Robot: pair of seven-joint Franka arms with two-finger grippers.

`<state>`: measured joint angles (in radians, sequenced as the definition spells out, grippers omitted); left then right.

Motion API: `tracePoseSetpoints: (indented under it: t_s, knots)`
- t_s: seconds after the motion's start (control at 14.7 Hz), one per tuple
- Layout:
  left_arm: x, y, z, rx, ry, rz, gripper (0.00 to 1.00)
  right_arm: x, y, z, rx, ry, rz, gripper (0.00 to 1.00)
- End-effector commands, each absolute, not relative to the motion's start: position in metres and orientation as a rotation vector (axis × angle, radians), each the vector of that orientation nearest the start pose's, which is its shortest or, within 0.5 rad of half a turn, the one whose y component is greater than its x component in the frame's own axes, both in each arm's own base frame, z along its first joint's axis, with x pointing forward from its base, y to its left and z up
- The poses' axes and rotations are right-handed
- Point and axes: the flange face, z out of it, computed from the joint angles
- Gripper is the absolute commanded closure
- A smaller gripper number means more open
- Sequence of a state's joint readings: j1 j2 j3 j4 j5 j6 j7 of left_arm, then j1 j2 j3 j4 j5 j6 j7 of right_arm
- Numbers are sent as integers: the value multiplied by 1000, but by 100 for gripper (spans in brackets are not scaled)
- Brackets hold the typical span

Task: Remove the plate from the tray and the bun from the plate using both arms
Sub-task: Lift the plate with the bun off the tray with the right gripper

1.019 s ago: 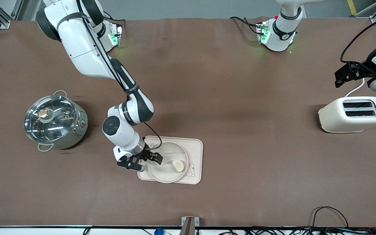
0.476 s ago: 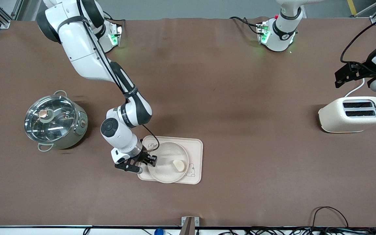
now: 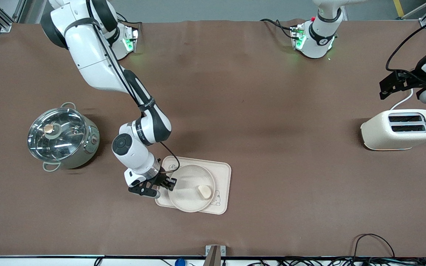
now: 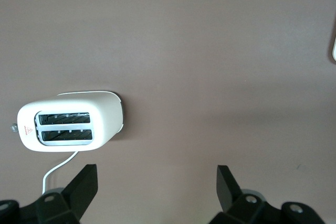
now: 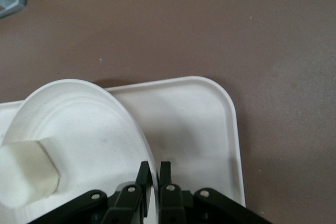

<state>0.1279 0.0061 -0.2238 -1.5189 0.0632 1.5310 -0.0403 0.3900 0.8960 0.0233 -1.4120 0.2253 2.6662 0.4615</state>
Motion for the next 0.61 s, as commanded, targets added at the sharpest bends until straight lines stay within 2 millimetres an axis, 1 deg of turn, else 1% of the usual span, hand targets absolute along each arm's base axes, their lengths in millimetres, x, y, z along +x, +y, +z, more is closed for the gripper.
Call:
tracePoseSetpoints:
  t_s: [0.0, 0.07, 0.14, 0.27, 0.41, 0.54]
  knots:
    - [552, -48, 647, -3081, 95, -33, 0, 698, 295, 225, -2780, 359, -365, 100]
    - [553, -47, 646, -3080, 95, -30, 0, 695, 299, 234, -2769, 356, -367, 100]
    - [553, -47, 646, -3081, 95, -30, 0, 689, 306, 238, -2759, 349, -352, 100]
    - [552, -48, 647, -3081, 97, -33, 0, 669, 309, 249, -2764, 334, -333, 100]
    - [552, -47, 646, -3078, 94, -28, 0, 640, 312, 265, -2776, 303, -299, 100]
    - [552, -47, 646, -3079, 94, -26, 0, 602, 309, 272, -2791, 273, -293, 100]
